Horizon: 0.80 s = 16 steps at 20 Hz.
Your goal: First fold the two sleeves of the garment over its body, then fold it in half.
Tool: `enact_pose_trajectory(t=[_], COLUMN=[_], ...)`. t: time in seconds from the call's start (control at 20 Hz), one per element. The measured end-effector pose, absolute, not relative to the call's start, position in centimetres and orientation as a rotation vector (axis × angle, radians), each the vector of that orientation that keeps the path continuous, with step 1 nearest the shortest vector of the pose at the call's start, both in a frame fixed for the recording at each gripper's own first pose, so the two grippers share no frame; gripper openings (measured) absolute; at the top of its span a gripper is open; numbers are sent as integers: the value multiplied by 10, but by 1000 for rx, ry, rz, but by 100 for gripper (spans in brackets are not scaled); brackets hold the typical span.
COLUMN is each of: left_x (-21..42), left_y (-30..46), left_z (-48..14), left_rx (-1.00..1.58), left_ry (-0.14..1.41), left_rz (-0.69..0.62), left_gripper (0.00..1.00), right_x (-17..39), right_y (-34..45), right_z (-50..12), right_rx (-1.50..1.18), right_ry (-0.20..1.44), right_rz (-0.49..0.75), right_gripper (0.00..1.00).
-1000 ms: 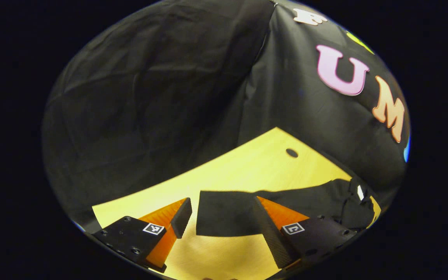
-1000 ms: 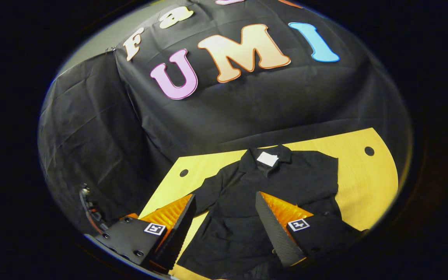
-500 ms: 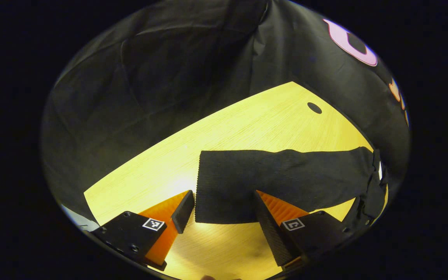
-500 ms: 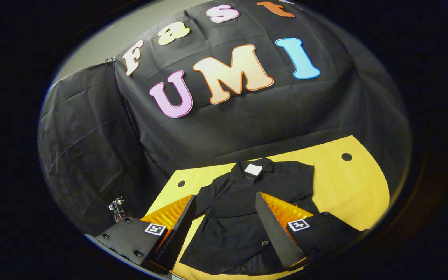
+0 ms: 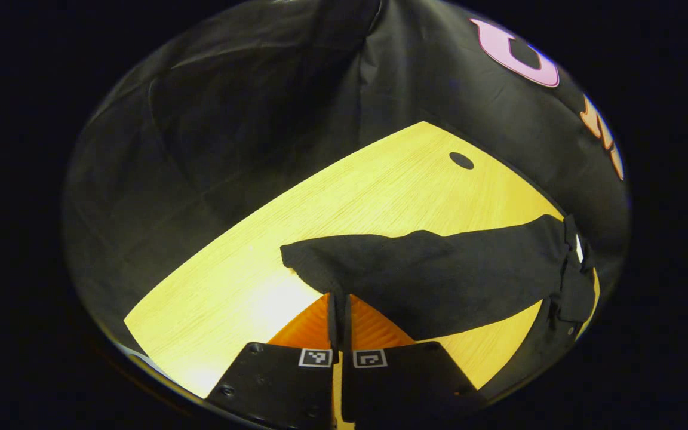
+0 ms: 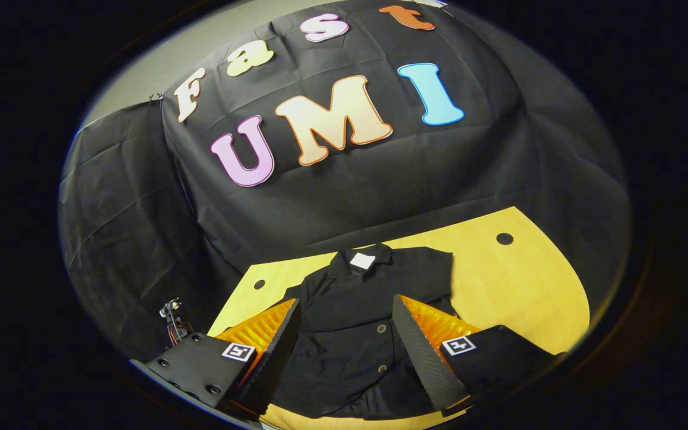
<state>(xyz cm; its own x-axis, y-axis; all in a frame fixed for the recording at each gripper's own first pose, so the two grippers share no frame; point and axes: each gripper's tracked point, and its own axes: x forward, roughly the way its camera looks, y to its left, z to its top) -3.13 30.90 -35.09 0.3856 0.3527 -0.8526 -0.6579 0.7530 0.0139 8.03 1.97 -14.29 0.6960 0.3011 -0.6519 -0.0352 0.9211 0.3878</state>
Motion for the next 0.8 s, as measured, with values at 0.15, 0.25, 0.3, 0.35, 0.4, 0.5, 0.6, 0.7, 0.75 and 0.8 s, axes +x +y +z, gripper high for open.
enact_pose_trajectory(t=[0.15,0.25,0.3,0.35,0.4,0.5,0.6,0.7,0.75,0.8], left_x=[-25,-8,6,21,38,69,92,116,125,135], left_y=[302,290,276,261,242,195,143,85,57,29], left_z=[-339,-314,-301,-289,-278,-261,-246,-237,-237,-234], left_rx=[-435,-430,-426,-423,-416,-417,-433,-459,-467,-474], left_ry=[957,905,876,844,817,789,772,769,771,773], left_rz=[642,596,559,519,475,365,250,135,80,28], left_gripper=[0,0,0,0,0,0,0,0,0,0], right_x=[77,78,75,73,71,68,66,64,64,61], right_y=[6,-6,-10,-16,-24,-39,-56,-75,-86,-95], right_z=[-144,-145,-145,-147,-148,-149,-149,-147,-146,-145], right_rx=[352,359,364,364,363,363,367,367,366,365], right_ry=[774,766,765,767,768,766,760,747,741,737], right_rz=[166,143,134,124,113,85,52,12,-7,-26], right_gripper=[98,98,98,98,98,98,98,98,98,97])
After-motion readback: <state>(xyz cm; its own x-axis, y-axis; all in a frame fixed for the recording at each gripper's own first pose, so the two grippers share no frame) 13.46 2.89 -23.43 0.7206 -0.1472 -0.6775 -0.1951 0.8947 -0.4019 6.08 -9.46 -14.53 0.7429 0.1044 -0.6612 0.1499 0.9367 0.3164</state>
